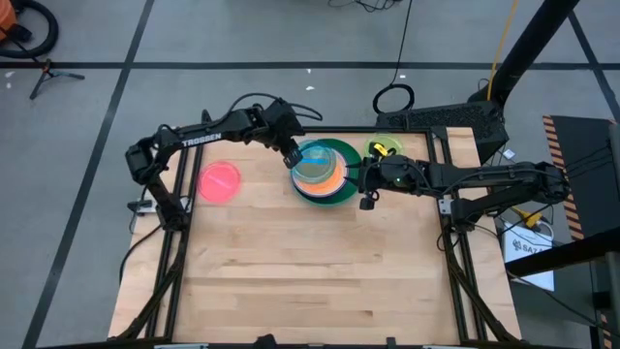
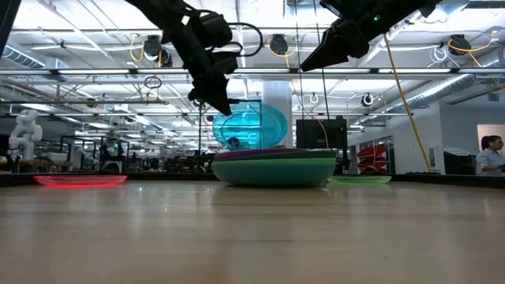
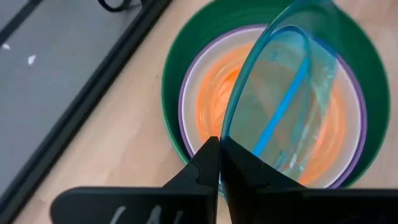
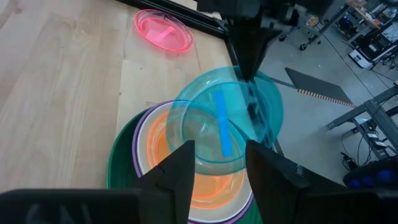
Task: Stack plastic plates
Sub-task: Stack the blue plate on top of the orange plate, then stack the green plate on top of the blue plate
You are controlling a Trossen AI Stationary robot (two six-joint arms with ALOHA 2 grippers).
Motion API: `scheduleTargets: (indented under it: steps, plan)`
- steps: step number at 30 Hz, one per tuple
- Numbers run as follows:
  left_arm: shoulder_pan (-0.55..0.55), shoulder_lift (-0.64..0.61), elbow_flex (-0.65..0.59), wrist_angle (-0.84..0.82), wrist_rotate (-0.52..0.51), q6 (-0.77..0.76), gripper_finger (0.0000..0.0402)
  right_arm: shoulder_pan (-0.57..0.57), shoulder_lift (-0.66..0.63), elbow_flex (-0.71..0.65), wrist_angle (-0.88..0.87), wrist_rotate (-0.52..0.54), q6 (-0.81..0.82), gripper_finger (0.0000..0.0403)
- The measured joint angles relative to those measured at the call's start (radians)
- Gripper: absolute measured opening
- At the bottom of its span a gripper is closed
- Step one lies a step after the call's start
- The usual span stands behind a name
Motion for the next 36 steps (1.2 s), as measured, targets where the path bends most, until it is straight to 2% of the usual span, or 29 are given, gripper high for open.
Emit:
scheduleTargets:
  steps: [13, 27, 31, 36]
  plan:
    - [0.000, 0.011, 0.000, 0.015, 0.001, -0.040, 0.0023, 0.000, 0.000, 0.000, 0.001, 0.001, 0.000, 0.0134]
    - [0.000, 0.011, 0.000, 0.014, 0.061, -0.008, 0.0025, 0.000, 0.000, 0.000, 0.001, 0.001, 0.002, 0.0134]
    - [0.000, 0.011, 0.000, 0.014, 0.061, -0.001, 0.0051, 0.000, 0.000, 0.000, 0.001, 0.001, 0.002, 0.0134]
    - [0.000, 0.011, 0.000, 0.015, 0.057, -0.011, 0.0110, 0.000, 0.000, 0.000, 0.000, 0.001, 0.002, 0.0134]
